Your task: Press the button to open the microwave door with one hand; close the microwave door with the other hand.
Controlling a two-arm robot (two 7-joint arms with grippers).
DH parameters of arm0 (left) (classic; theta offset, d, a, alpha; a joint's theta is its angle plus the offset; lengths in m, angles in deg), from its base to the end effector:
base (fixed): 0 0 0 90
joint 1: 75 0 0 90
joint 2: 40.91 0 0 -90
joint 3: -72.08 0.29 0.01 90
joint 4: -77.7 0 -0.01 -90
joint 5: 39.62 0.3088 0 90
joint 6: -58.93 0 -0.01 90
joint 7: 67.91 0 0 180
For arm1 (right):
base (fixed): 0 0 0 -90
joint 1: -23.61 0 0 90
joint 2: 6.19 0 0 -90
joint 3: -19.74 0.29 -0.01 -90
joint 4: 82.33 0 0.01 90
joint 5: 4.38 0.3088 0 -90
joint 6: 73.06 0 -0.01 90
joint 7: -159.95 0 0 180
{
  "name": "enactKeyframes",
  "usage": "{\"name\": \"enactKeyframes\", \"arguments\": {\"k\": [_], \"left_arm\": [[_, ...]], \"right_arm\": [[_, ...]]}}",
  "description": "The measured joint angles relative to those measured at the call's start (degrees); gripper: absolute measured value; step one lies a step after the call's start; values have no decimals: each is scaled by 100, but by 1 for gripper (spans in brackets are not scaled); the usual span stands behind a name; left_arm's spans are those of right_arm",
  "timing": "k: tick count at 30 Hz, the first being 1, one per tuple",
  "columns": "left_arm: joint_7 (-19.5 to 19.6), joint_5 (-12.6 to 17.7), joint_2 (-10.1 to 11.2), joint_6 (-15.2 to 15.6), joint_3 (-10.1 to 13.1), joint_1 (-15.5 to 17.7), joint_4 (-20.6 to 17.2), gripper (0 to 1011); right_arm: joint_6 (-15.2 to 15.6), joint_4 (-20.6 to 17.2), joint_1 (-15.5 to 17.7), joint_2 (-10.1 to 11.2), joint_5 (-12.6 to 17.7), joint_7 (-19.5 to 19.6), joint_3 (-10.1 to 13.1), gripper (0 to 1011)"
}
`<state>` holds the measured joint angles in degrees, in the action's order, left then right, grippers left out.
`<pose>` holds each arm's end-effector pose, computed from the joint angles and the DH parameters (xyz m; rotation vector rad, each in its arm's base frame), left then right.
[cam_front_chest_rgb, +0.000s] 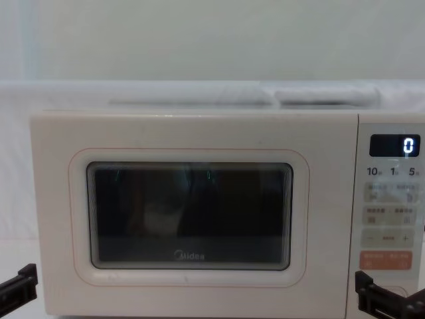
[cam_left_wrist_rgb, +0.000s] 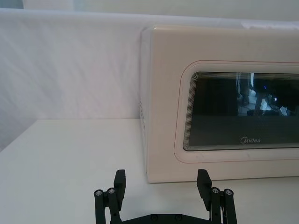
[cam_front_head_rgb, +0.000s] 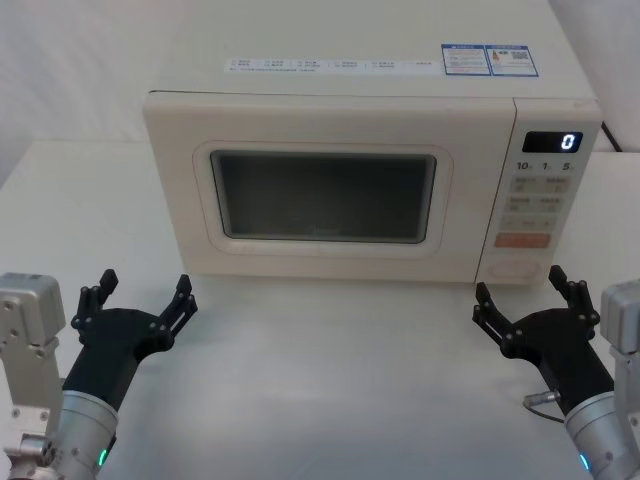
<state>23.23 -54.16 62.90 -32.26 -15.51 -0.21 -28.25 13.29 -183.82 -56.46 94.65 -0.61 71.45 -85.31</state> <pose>0.2530 0.0376 -0.2852 -0.0379 0.0139 1.4461 0.2658 0.0383 -0.2976 -0.0032 -0.0888 -1.3019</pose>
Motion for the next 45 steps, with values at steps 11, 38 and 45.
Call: {"name": "enactKeyframes", "arguments": {"k": [11,38,45], "left_arm": [[0,0,0,0,0,0,0,1001],[0,0,0,0,0,0,0,1001],[0,0,0,0,0,0,0,1001]], "right_arm": [[0,0,0,0,0,0,0,1001],[0,0,0,0,0,0,0,1001],[0,0,0,0,0,0,0,1001]]}}
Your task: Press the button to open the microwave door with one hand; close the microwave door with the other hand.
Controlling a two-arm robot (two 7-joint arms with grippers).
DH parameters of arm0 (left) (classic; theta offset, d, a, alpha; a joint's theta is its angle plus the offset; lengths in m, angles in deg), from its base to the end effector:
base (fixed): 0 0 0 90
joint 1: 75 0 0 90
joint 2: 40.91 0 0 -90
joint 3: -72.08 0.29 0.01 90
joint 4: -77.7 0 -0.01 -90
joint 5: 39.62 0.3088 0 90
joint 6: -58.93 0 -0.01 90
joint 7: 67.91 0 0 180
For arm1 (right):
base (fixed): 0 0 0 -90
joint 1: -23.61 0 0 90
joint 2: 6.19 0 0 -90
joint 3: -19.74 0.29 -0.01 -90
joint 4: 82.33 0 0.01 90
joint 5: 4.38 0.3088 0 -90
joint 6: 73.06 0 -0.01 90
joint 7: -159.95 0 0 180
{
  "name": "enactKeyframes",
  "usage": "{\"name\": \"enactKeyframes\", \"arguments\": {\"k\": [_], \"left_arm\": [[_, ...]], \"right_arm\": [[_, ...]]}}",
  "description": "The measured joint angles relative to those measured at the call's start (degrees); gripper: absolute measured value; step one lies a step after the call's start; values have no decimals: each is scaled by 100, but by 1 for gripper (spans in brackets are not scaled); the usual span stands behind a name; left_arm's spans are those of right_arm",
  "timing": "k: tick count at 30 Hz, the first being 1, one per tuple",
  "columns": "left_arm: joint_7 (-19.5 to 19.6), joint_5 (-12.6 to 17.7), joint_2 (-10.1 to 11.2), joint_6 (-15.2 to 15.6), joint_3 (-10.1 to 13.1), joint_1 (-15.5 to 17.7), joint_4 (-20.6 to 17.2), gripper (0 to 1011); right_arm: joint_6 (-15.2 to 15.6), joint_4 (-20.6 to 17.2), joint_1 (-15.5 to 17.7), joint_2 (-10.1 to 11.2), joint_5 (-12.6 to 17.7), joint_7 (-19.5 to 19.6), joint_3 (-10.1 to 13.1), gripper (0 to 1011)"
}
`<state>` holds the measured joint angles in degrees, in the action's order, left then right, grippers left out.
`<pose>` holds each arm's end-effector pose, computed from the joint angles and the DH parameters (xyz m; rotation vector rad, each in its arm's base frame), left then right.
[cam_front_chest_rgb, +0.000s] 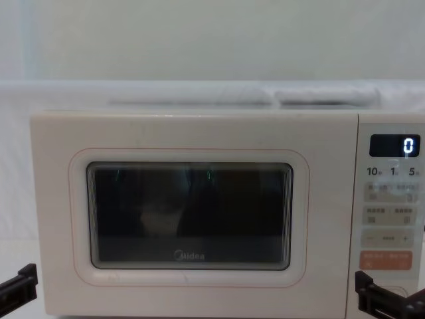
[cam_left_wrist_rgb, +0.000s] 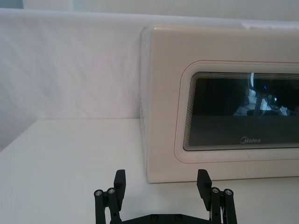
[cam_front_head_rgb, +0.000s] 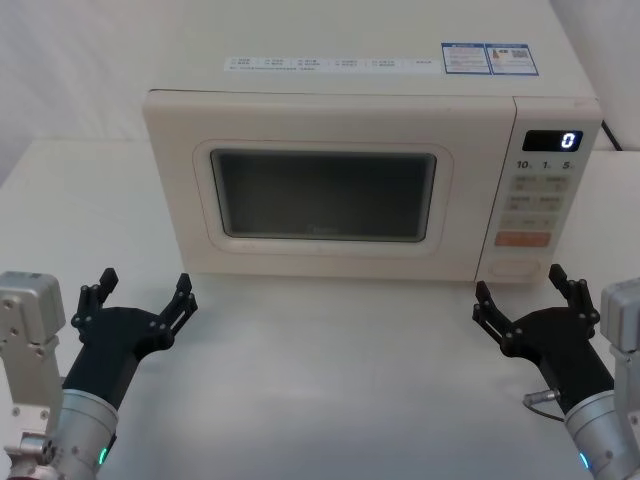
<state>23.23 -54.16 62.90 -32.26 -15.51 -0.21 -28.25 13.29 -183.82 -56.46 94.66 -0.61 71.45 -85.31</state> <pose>0.2530 0.0376 -0.2852 -0.0379 0.0139 1.4461 0.2658 0.0383 -0.2976 -0.0033 -0.0889 -1.3018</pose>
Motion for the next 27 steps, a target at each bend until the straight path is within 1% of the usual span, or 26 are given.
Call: {"name": "enactKeyframes", "arguments": {"k": [2,6,7,9,10,13,15,17,21,22,24,26,27], "left_arm": [[0,0,0,0,0,0,0,1001],[0,0,0,0,0,0,0,1001],[0,0,0,0,0,0,0,1001],[0,0,0,0,0,0,0,1001],[0,0,0,0,0,0,0,1001],[0,0,0,0,0,0,0,1001],[0,0,0,0,0,0,0,1001],[0,0,0,0,0,0,0,1001],[0,0,0,0,0,0,0,1001],[0,0,0,0,0,0,0,1001],[0,0,0,0,0,0,0,1001],[0,0,0,0,0,0,0,1001],[0,0,0,0,0,0,0,1001]], "right_arm": [[0,0,0,0,0,0,0,1001],[0,0,0,0,0,0,0,946],[0,0,0,0,0,0,0,910],[0,0,0,0,0,0,0,888],[0,0,0,0,0,0,0,832],[0,0,0,0,0,0,0,768],[0,0,0,0,0,0,0,686],[0,0,0,0,0,0,0,646],[0,0,0,0,0,0,0,515],[0,0,0,0,0,-1,0,464],[0,0,0,0,0,0,0,428],[0,0,0,0,0,0,0,344],[0,0,0,0,0,0,0,324]]}}
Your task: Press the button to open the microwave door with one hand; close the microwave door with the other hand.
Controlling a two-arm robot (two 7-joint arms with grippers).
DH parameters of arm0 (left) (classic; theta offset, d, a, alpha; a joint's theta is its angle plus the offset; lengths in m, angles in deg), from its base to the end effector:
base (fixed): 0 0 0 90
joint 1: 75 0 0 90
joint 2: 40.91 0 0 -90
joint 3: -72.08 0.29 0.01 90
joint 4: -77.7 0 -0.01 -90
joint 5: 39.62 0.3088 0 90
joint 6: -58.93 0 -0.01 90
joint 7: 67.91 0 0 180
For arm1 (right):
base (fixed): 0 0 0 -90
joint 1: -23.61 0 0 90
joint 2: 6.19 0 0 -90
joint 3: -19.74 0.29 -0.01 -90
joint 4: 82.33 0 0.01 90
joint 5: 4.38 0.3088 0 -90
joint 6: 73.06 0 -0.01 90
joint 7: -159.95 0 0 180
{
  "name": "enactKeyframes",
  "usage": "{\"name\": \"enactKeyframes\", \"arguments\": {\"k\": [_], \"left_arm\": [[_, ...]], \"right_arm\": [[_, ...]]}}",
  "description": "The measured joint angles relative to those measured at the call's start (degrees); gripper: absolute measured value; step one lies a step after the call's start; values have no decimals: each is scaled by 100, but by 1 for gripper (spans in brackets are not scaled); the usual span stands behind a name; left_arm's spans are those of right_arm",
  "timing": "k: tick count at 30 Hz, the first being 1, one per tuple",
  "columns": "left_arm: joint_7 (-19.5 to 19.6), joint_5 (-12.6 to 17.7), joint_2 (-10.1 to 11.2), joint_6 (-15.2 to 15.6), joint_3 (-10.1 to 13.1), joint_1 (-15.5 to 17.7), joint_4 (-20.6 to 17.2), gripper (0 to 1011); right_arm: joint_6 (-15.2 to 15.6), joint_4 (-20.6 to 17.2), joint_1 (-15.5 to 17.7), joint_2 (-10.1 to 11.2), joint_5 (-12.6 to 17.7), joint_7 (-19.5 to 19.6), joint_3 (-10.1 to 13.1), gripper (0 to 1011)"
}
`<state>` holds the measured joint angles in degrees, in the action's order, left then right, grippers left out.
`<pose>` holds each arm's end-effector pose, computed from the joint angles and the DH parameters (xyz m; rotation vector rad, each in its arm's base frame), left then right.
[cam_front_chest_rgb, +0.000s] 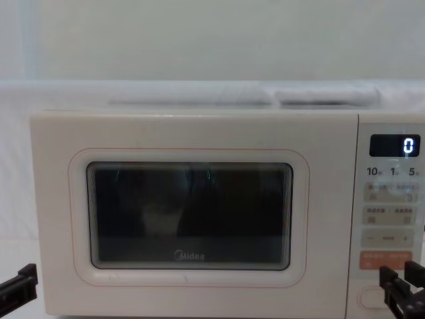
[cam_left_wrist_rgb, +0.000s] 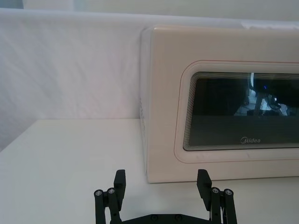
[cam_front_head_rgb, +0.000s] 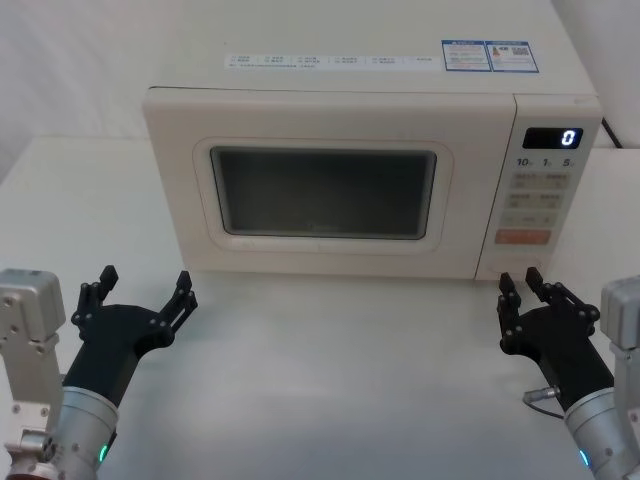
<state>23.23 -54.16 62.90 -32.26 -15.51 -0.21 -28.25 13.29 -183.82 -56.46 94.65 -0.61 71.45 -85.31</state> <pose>0.2530 0.0376 -0.2852 -0.0379 0.0139 1.4461 0.2658 0.0383 -0.2976 -0.0032 -0.0888 -1.3019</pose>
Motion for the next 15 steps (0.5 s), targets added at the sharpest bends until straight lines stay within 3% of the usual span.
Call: {"name": "enactKeyframes", "arguments": {"k": [9,15], "left_arm": [[0,0,0,0,0,0,0,1001],[0,0,0,0,0,0,0,1001]], "right_arm": [[0,0,0,0,0,0,0,45],[0,0,0,0,0,0,0,0]]}}
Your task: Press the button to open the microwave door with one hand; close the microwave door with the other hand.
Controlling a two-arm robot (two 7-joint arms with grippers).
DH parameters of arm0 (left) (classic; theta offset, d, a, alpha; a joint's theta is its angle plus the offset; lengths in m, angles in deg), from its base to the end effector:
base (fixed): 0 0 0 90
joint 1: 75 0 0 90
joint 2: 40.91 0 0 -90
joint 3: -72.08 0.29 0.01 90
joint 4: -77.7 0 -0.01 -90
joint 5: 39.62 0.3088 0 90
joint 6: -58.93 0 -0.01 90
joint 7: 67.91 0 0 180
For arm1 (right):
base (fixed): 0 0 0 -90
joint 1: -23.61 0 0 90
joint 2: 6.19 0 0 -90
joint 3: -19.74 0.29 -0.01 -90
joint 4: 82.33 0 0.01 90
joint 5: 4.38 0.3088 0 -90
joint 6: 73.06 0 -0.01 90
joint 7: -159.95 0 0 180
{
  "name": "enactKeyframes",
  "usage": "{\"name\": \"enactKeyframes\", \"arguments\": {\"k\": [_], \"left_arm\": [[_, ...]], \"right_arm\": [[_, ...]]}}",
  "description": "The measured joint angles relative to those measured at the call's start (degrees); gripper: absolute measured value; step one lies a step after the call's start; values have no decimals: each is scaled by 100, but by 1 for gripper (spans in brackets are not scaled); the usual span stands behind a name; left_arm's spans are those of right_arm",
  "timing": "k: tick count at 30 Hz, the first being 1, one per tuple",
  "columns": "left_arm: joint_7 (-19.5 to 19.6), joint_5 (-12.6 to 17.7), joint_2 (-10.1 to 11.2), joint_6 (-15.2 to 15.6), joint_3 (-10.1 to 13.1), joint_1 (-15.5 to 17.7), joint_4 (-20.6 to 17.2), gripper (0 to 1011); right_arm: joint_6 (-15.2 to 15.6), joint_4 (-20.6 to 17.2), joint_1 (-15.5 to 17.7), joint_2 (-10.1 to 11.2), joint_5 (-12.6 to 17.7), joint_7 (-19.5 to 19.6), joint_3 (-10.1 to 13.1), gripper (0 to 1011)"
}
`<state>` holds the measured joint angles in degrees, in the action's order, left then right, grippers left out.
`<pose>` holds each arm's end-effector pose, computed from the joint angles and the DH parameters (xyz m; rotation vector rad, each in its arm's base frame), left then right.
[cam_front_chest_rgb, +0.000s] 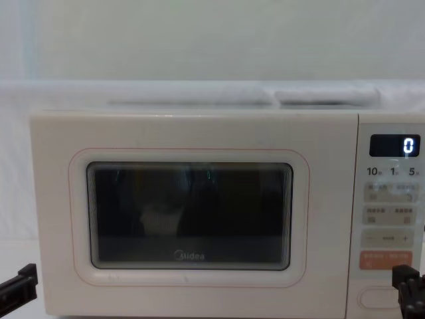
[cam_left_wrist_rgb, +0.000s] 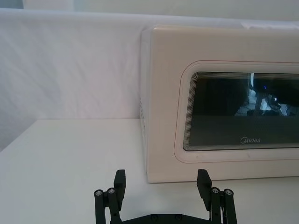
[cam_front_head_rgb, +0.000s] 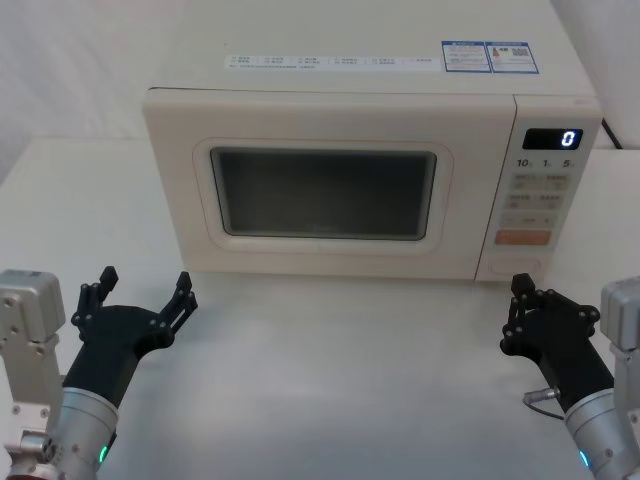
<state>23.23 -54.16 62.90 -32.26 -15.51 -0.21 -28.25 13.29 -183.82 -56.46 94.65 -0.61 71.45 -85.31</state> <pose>0.2530 0.0376 -0.2852 -0.0379 0.0139 1.4461 0.2658 0.0383 -0.2976 -0.0032 -0.0888 -1.3019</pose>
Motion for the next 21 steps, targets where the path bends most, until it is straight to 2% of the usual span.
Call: {"name": "enactKeyframes", "arguments": {"k": [13,21], "left_arm": [[0,0,0,0,0,0,0,1001],[0,0,0,0,0,0,0,1001]], "right_arm": [[0,4,1,-8,-4,-2,7,0],[-28,161,-8,-197,6,-73,196,0]]}}
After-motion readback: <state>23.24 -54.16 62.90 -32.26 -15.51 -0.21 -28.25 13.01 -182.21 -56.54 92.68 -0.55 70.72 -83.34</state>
